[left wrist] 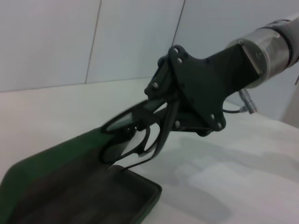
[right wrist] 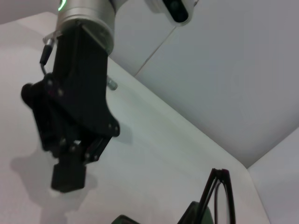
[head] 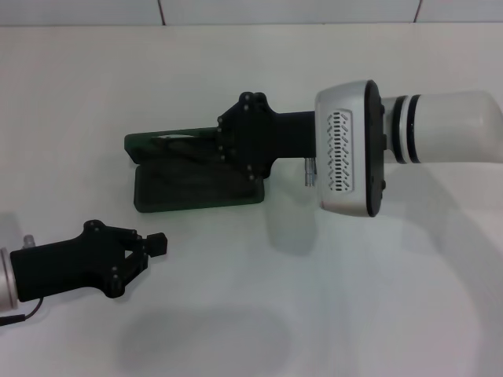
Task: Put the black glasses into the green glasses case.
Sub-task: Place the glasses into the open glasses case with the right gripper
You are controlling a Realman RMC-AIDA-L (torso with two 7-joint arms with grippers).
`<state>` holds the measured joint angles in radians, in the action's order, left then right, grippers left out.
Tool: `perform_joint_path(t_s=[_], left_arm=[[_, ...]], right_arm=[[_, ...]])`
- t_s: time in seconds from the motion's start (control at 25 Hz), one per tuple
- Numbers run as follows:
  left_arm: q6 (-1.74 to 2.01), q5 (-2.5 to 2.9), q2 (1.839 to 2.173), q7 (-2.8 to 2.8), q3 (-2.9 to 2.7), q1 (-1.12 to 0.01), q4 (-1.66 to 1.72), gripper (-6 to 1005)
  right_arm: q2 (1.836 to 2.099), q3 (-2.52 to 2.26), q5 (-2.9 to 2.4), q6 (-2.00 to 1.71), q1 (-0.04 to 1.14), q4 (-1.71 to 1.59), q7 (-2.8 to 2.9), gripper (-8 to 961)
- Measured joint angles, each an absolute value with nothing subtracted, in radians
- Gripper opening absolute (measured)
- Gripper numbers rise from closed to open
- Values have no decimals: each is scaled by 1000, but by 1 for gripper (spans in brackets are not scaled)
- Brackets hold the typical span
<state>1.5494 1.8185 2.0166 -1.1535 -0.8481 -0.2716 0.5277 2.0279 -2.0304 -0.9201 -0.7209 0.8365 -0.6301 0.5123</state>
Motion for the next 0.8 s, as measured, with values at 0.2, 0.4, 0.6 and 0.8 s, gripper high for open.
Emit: perform_joint_path(t_s=[0.2,0.4,0.6,0.8], left_arm=[[1551,1824,2018,-1154,-848,-271,528,15],[1551,1824,2019,-1154,-848,-271,528,16],[1553,1824,2017,-1154,-848,-272,528,16],[1553,1824,2017,-1154,-848,-274,528,16]], right_arm=[[2028,-2053,-915,-704,854,-631,559,80],[2028,-2082,-915,-675,857,-634,589,82],[2028,-2098,-914,-633,858,-634,622,85],[2028,-2102,-914,-631,853,-634,626,87]])
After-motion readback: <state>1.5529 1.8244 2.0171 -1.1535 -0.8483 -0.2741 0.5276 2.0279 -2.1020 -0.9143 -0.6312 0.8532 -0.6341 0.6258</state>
